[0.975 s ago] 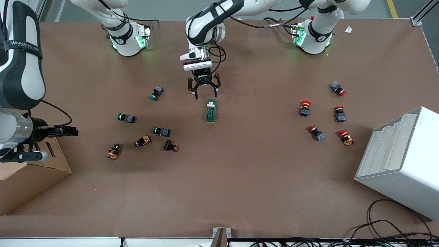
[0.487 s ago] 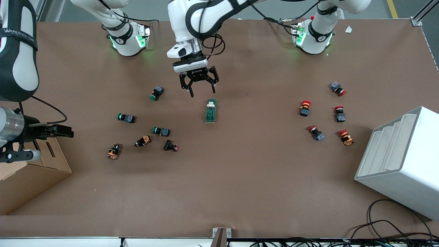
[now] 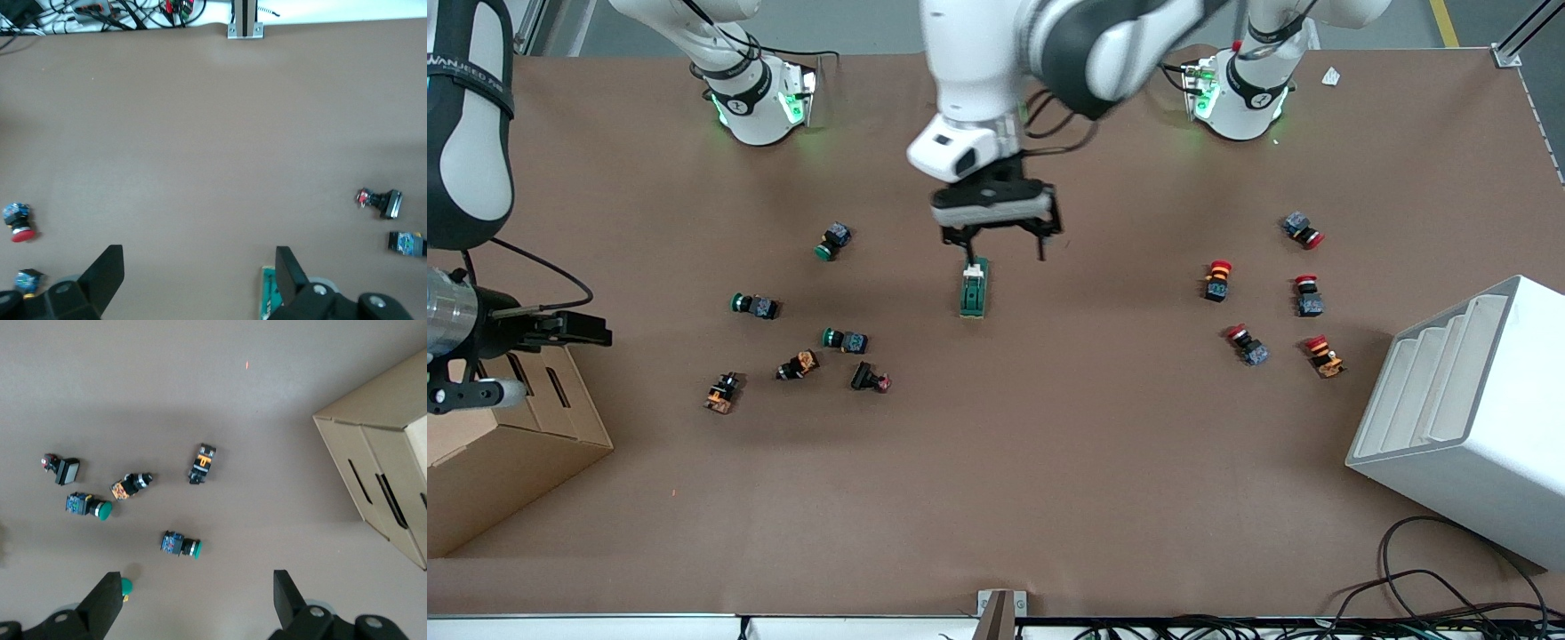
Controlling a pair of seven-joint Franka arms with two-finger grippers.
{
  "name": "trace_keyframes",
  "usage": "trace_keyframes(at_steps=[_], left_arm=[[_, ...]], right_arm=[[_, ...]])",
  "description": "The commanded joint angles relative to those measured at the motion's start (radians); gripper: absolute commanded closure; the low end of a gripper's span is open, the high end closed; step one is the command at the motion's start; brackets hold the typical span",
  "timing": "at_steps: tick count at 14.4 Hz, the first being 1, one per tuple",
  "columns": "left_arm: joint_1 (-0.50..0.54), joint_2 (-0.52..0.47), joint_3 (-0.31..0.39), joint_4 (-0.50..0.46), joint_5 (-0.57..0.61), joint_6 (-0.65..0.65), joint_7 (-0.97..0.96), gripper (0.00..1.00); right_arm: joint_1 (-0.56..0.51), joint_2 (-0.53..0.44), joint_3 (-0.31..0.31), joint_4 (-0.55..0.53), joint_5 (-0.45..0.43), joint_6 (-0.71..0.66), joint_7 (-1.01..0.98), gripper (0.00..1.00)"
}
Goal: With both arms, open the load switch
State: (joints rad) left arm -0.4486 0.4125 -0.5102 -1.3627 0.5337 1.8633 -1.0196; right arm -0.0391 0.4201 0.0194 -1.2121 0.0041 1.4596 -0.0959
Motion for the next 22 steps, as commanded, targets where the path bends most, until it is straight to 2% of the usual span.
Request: trace_keyframes(at_steps=[1,3,5,6,7,10,12,14,15,17,19,22], left_arm=[[0.100,-0.063,-0.008,-0.018,-0.124,0.007,0.155,0.00],[0.154,-0.134,0.016,-0.021,-0.271,-0.007,0.264,0.00],[0.195,-0.202,0.080,-0.030,-0.403,-0.086,0.366,0.00],[0.203,-0.228,0.128,-0.030,-0.431,-0.152,0.419,0.00],[0.214,-0.251,0.168,-0.030,-0.440,-0.214,0.467,0.00],[0.263,-0.285,0.217,-0.032,-0.462,-0.315,0.561,0.00],[0.272,-0.302,0.294,-0.032,-0.469,-0.352,0.614,0.00],[0.345,-0.311,0.309,-0.032,-0.474,-0.378,0.769,0.00],[0.370,-0.313,0.324,-0.032,-0.472,-0.385,0.861,0.00],[0.370,-0.331,0.387,-0.033,-0.486,-0.385,0.988,0.00],[0.378,-0.349,0.435,-0.053,-0.533,-0.410,1.017,0.00],[0.407,-0.405,0.449,-0.120,-0.544,-0.414,1.023,0.00]], right_arm=[[-0.005,-0.018,0.008,-0.004,-0.010,-0.019,-0.004,0.00],[-0.004,-0.021,0.005,-0.004,-0.018,-0.021,-0.010,0.00],[-0.005,-0.061,0.004,-0.007,-0.016,-0.019,-0.007,0.00],[-0.005,-0.079,0.004,-0.014,-0.019,-0.021,-0.007,0.00],[-0.007,-0.086,0.002,-0.014,-0.019,-0.022,-0.010,0.00],[-0.001,-0.090,0.004,-0.012,-0.026,-0.060,-0.005,0.00],[0.040,-0.095,-0.012,-0.011,-0.036,-0.073,-0.005,0.00],[0.057,-0.124,-0.019,-0.017,-0.087,-0.068,-0.002,0.00],[0.054,-0.130,-0.021,-0.020,-0.085,-0.074,-0.002,0.00],[0.044,-0.184,-0.021,-0.079,-0.082,-0.065,-0.004,0.00],[0.036,-0.231,-0.022,-0.122,-0.081,-0.062,-0.004,0.00],[0.027,-0.279,-0.024,-0.162,-0.078,-0.062,-0.004,0.00]])
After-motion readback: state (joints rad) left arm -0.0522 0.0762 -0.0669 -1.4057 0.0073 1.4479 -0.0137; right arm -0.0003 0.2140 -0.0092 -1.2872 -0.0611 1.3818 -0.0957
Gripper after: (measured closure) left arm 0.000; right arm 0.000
